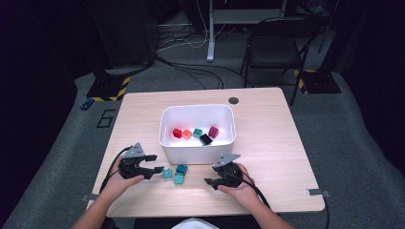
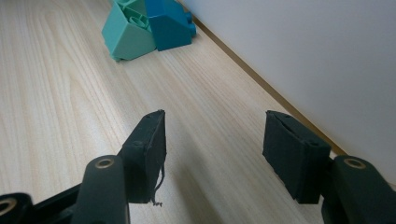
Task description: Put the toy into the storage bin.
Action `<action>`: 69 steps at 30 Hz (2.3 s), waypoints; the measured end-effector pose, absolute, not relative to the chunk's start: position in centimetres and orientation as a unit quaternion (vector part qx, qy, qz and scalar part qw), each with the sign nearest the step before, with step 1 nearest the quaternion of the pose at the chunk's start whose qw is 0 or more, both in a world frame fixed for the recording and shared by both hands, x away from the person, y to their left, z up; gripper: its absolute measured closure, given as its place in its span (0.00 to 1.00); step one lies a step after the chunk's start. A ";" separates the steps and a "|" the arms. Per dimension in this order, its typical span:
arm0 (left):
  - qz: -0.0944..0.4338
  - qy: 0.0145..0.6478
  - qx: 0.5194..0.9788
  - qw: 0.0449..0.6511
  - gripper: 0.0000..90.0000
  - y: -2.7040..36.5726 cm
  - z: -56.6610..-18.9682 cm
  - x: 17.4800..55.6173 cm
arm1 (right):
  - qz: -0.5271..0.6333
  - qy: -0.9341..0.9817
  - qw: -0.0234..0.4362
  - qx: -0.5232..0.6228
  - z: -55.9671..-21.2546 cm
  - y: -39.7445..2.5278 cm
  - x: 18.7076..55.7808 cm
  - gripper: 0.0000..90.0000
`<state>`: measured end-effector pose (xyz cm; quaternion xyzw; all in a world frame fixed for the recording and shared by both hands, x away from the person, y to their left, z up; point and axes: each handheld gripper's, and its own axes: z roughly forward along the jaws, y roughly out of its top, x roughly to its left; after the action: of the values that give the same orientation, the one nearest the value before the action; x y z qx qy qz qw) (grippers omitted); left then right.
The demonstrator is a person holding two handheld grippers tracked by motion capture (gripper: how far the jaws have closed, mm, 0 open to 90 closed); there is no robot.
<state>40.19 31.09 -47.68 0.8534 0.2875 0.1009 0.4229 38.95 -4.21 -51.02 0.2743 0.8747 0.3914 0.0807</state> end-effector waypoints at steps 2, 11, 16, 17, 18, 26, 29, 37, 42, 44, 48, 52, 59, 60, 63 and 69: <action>0.098 0.286 0.854 0.422 0.44 31.1 -47.9 40.2 | 0.392 0.876 0.083 0.271 -51.0 -4.2 39.0 0.43; 0.094 0.280 0.859 0.419 0.48 30.4 -49.3 40.1 | 0.391 0.877 0.086 0.266 -51.0 -4.2 38.9 0.43; 0.087 0.271 0.868 0.407 0.50 29.8 -50.0 40.3 | 0.391 0.877 0.086 0.265 -50.9 -4.2 38.9 0.43; 0.086 0.269 0.867 0.410 0.51 29.7 -50.2 40.3 | 0.392 0.877 0.087 0.264 -51.0 -4.1 38.9 0.43; 0.083 0.267 0.870 0.405 0.51 29.6 -50.2 40.4 | 0.391 0.877 0.086 0.265 -51.0 -4.1 38.9 0.43; 0.070 0.250 0.882 0.393 0.57 28.7 -51.0 40.5 | 0.392 0.877 0.085 0.264 -50.9 -4.1 38.8 0.43; 0.070 0.248 0.887 0.383 0.60 28.5 -51.1 40.5 | 0.392 0.879 0.087 0.258 -51.0 -4.0 38.9 0.43; 0.072 0.250 0.892 0.371 0.65 28.4 -51.3 40.5 | 0.391 0.879 0.087 0.259 -50.9 -4.0 38.8 0.44; 0.074 0.249 0.895 0.364 0.65 28.6 -51.1 40.4 | 0.399 0.879 0.094 0.244 -50.7 -3.8 38.6 0.44; 0.071 0.257 0.890 0.370 0.65 28.6 -51.1 40.4 | 0.399 0.880 0.087 0.243 -50.7 -3.7 38.5 0.44; 0.069 0.263 0.884 0.380 0.65 28.9 -50.6 40.3 | 0.392 0.886 0.082 0.232 -50.6 -3.4 38.5 0.44; 0.071 0.273 0.875 0.394 0.65 29.1 -49.9 40.3 | 0.390 0.886 0.077 0.238 -50.6 -3.4 38.5 0.44; 0.074 0.286 0.866 0.404 0.65 29.6 -48.7 40.0 | 0.391 0.882 0.081 0.250 -50.5 -3.7 38.6 0.42; 0.073 0.286 0.865 0.405 0.65 29.7 -48.4 40.0 | 0.390 0.882 0.080 0.252 -50.5 -3.7 38.6 0.41; 0.070 0.292 0.857 0.419 0.65 30.0 -47.4 39.9 | 0.391 0.881 0.081 0.252 -50.5 -3.7 38.6 0.41; 0.076 0.287 0.855 0.425 0.65 30.1 -45.4 39.6 | 0.396 0.877 0.090 0.256 -50.5 -3.9 38.6 0.40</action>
<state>39.58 30.05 -45.42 0.8554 0.2867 0.0764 0.4246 38.60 -3.85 -50.47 0.2563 0.8773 0.3957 0.0896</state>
